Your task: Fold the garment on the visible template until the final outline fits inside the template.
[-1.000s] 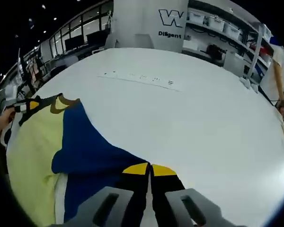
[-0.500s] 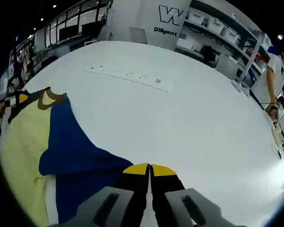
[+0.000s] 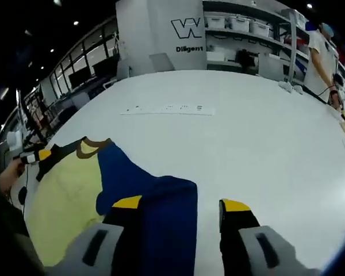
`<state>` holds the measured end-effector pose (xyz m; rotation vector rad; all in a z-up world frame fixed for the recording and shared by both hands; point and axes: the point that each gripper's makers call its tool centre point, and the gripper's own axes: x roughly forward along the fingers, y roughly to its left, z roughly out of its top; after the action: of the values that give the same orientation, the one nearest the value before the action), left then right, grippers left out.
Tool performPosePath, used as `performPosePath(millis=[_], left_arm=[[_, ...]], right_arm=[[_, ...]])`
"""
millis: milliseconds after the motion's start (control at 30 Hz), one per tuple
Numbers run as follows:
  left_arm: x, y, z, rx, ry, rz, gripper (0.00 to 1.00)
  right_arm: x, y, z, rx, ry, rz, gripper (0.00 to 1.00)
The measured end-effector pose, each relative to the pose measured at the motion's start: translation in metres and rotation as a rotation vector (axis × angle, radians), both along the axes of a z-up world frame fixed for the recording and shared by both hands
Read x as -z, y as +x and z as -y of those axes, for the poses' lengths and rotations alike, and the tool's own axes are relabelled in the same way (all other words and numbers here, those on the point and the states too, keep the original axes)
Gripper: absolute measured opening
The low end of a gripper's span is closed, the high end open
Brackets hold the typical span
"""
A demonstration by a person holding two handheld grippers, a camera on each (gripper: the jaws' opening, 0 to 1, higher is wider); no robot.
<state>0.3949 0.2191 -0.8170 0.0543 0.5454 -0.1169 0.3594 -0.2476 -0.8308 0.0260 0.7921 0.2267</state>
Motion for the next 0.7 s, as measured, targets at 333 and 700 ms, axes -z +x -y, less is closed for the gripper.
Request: performPosePath(millis=[333, 700], left_arm=[[-0.023, -0.025, 0.016, 0.052, -0.029, 0.003, 0.99], [-0.040, -0.059, 0.044, 0.153, -0.037, 0.008, 0.99]], right_arm=[[0.010, -0.059, -0.008, -0.023, -0.014, -0.053, 0.62], [0.012, -0.109, -0.011, 0.009, 0.024, -0.108, 0.63]])
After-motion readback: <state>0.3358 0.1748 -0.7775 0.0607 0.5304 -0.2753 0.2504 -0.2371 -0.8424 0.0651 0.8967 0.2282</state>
